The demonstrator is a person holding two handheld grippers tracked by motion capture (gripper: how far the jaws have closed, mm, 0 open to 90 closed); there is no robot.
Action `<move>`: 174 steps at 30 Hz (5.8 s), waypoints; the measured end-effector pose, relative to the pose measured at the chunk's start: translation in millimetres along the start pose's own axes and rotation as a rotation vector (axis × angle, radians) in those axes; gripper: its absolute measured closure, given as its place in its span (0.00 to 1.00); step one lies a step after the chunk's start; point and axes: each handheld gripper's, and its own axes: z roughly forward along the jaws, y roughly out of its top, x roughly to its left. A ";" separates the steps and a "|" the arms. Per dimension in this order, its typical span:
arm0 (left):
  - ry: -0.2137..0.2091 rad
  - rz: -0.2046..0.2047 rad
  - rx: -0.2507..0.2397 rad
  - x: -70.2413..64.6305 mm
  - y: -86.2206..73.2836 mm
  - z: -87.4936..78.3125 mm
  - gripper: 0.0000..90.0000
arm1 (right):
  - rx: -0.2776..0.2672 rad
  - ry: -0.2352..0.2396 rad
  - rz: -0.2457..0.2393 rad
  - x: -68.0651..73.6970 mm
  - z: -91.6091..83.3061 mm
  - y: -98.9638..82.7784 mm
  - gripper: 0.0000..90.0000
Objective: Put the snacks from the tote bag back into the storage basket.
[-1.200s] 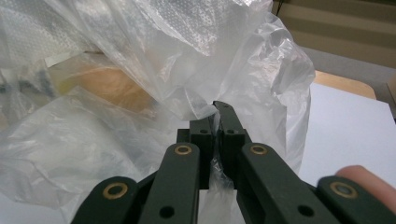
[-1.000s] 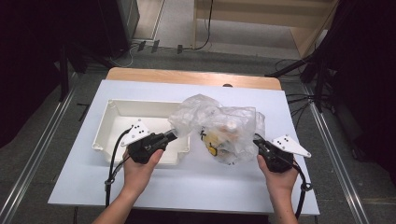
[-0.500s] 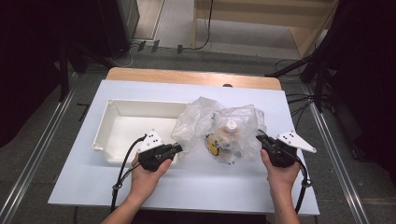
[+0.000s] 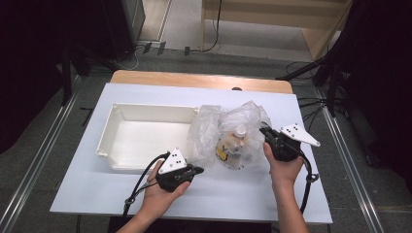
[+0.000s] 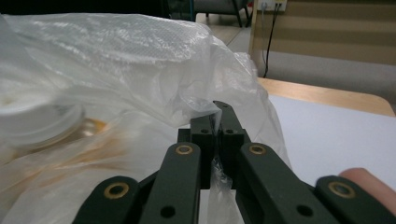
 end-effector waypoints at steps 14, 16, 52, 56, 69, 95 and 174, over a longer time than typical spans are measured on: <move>0.009 0.005 0.099 -10.7 -18.4 5.3 0.98 | 0.145 -0.030 0.017 -13.7 34.6 -19.2 1.00; 0.005 0.006 0.082 -10.1 -16.9 1.3 0.96 | 0.141 -0.024 0.010 -14.0 33.1 -19.4 0.99; 0.132 -0.094 -0.105 12.3 39.3 -9.4 0.69 | 0.055 0.011 -0.068 -6.3 4.4 -13.6 0.95; 0.124 -0.095 -0.084 10.2 37.8 -1.5 0.99 | 0.032 0.050 -0.084 -3.4 2.1 -10.6 0.88; 0.130 -0.173 -0.041 4.7 30.6 33.2 1.00 | -0.059 0.087 -0.088 4.8 -2.9 14.6 1.00; 0.148 -0.108 0.261 -14.6 -11.0 54.8 1.00 | 0.387 -0.044 -0.095 -24.0 47.8 -48.7 1.00; 0.241 -0.094 0.057 -32.7 7.1 75.4 0.63 | 0.473 0.122 0.045 -8.6 56.6 -59.3 1.00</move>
